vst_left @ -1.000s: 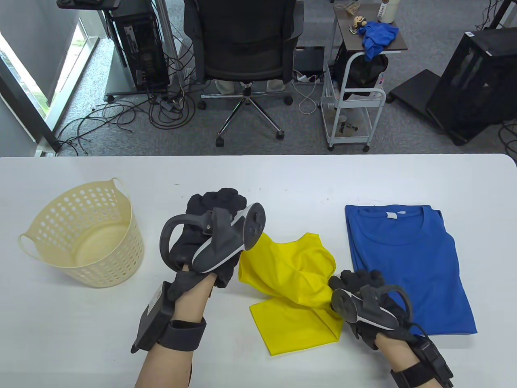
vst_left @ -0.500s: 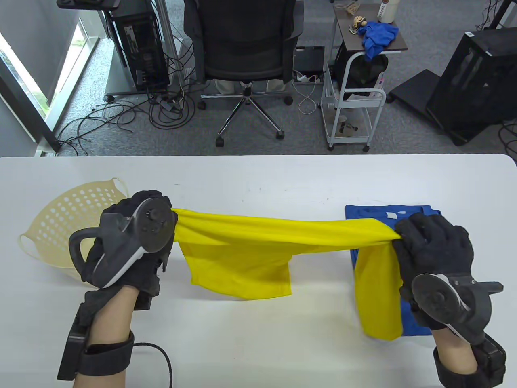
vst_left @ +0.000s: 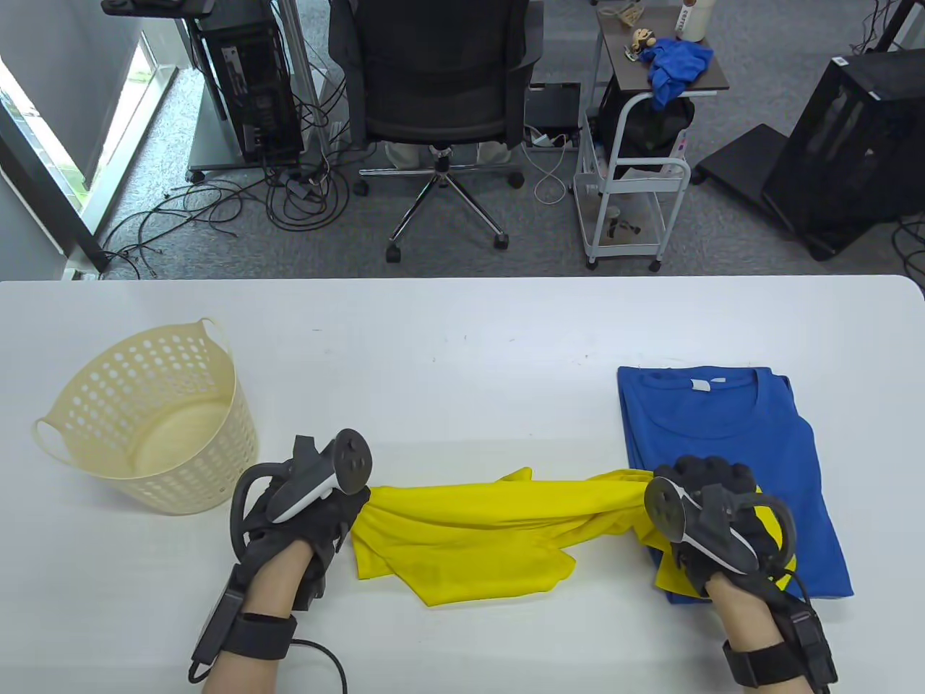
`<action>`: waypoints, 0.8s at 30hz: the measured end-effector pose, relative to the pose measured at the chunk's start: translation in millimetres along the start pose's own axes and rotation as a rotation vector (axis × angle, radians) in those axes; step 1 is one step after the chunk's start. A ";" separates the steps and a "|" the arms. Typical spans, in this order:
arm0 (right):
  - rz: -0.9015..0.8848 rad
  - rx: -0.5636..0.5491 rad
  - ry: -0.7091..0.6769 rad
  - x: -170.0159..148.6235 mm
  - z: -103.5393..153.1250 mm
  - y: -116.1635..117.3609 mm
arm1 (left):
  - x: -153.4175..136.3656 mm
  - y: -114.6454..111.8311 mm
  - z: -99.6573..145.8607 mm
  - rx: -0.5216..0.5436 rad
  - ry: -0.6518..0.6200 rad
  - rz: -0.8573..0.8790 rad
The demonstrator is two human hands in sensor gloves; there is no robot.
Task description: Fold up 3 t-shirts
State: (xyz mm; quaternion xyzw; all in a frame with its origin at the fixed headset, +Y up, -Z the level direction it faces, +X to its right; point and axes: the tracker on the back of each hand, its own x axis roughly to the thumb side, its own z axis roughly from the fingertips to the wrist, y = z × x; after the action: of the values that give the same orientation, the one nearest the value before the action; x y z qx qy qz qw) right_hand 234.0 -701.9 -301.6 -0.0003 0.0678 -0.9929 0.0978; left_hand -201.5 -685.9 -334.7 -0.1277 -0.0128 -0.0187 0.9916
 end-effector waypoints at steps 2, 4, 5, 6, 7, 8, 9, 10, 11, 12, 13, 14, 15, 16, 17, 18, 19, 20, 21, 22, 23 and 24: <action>-0.025 -0.015 -0.005 -2.9 3.1 -4.2 | -1.9 -10.2 -4.6 -0.007 -0.023 0.056; -0.037 -0.008 -0.014 -5.1 6.6 -6.7 | -6.7 -20.4 -5.5 -0.056 -0.059 0.122; -0.024 -0.035 -0.008 -6.4 8.9 -7.1 | -10.3 -24.1 -4.0 -0.037 -0.064 0.146; -0.013 -0.066 0.005 -7.6 10.6 -7.4 | -14.8 -26.4 -1.7 0.013 -0.064 0.153; -0.007 -0.092 0.010 -9.0 12.3 -8.1 | -19.1 -25.0 1.2 0.056 -0.052 0.134; -0.013 -0.101 0.011 -10.3 13.4 -9.2 | -23.5 -22.6 5.1 0.084 -0.045 0.113; -0.032 -0.106 0.013 -12.0 15.2 -10.8 | -29.2 -19.7 11.4 0.125 -0.062 0.112; -0.048 -0.116 0.013 -13.3 16.7 -12.0 | -33.4 -18.2 16.4 0.150 -0.104 0.138; -0.064 -0.133 0.014 -14.8 18.6 -13.6 | -35.4 -17.8 18.8 0.153 -0.131 0.162; -0.072 -0.144 0.014 -16.3 20.2 -14.9 | -37.9 -18.2 19.8 0.132 -0.147 0.197; -0.077 -0.148 0.015 -17.3 20.9 -15.1 | -39.0 -19.7 19.1 0.114 -0.147 0.214; -0.080 -0.148 0.016 -17.9 21.1 -15.0 | -39.2 -22.4 17.6 0.099 -0.144 0.219; -0.083 -0.134 0.021 -19.5 20.5 -13.6 | -37.6 -28.1 14.5 0.054 -0.144 0.193; -0.094 -0.118 0.020 -20.8 19.8 -11.8 | -34.4 -34.4 12.4 0.003 -0.150 0.139; -0.102 -0.112 0.022 -21.5 19.4 -10.4 | -31.6 -38.1 11.2 -0.016 -0.151 0.096; -0.108 -0.110 0.027 -22.4 19.3 -8.8 | -27.3 -42.8 9.6 -0.026 -0.134 0.022; -0.107 -0.105 0.029 -22.9 19.1 -8.0 | -24.5 -45.0 8.8 -0.026 -0.118 -0.014; -0.104 -0.100 0.028 -23.3 19.1 -7.6 | -20.6 -47.9 7.2 -0.015 -0.106 -0.051; -0.098 -0.103 0.030 -23.7 19.4 -7.8 | -16.8 -50.7 4.7 -0.006 -0.105 -0.074; -0.095 -0.106 0.031 -24.0 19.6 -8.0 | -14.2 -52.8 2.7 -0.001 -0.094 -0.086; -0.095 -0.108 0.033 -24.1 19.4 -7.8 | -11.5 -55.1 0.8 0.005 -0.083 -0.095; -0.095 -0.108 0.033 -24.1 19.4 -7.7 | -9.9 -56.2 -0.2 0.013 -0.077 -0.106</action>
State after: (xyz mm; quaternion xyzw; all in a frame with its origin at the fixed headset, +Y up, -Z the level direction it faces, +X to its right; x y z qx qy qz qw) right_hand 256.4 -692.4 -281.0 0.0074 0.1229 -0.9912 0.0491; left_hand -213.6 -739.9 -321.0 -0.1213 -0.0580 -0.0661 0.9887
